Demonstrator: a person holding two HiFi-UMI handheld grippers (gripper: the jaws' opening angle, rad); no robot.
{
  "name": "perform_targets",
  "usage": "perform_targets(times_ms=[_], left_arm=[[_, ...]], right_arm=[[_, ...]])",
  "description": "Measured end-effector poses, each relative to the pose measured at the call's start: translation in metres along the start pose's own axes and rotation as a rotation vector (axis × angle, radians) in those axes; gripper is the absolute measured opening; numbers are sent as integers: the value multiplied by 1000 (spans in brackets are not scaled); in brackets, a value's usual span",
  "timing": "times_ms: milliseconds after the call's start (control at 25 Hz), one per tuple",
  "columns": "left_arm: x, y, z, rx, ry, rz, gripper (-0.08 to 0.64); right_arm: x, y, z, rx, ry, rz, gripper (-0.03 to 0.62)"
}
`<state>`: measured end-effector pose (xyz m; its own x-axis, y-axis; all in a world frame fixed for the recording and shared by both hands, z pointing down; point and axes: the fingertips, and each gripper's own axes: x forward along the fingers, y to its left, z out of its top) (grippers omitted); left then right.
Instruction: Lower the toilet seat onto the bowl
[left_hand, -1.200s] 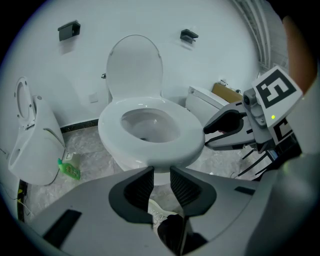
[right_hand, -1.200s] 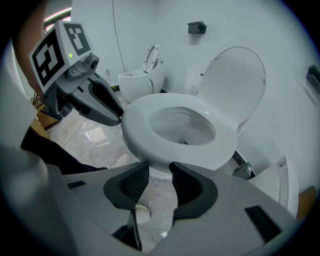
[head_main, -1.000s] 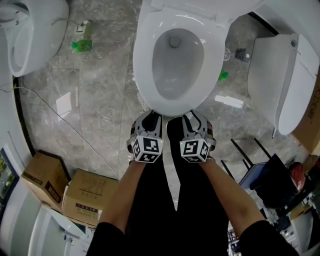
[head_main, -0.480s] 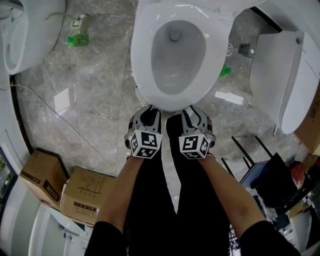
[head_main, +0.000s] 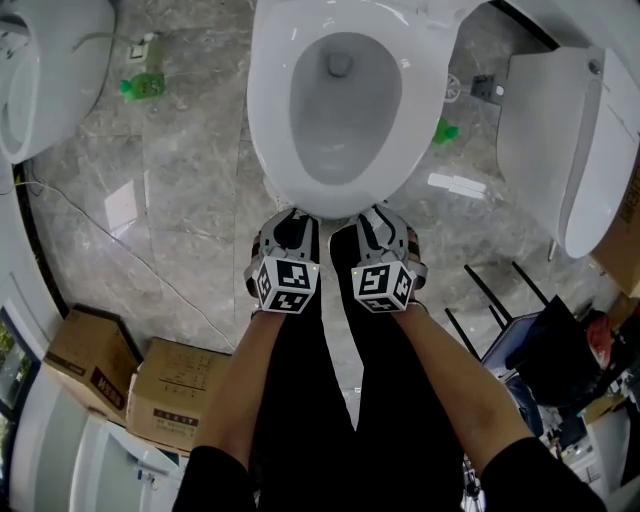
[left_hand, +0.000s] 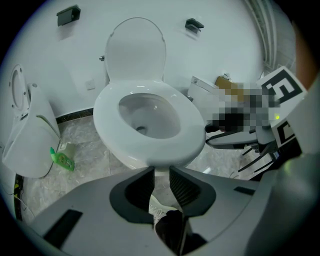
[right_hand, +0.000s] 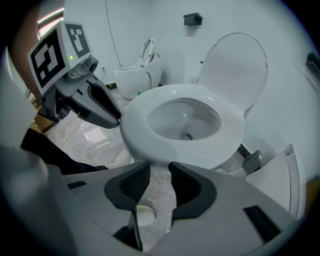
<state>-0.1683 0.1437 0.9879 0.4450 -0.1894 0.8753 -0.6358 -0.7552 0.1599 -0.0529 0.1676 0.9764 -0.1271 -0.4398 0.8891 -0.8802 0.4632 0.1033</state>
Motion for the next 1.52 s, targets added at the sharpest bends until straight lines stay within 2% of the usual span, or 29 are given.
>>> perform_targets(times_ms=[280,560,640,800,1040,1240,1520], left_arm=[[6,1,-4,-56,-4,-6,100],[8,2,-4,-23,-26,-20,101],[7,2,-6,-61,-19,-18,101],[6,2,-9,-191,12,-16,101],[-11,10,6,-249,3,13,101],[-48,18,49,-290,-94,44,103],[-131,13,158,-326,-313,63,101]], right_arm=[[6,1,-3,16,3,15,147],[7,1,-4,23,-1,14,147],[7,3,-4,49,18,26,147],[2,-2,3,107,25,49,147],[-22,-37,42,188,-76,10,147],[-64,-73,72,298,-150,-6,147],[-164,-126,132,375,-278,-25,147]])
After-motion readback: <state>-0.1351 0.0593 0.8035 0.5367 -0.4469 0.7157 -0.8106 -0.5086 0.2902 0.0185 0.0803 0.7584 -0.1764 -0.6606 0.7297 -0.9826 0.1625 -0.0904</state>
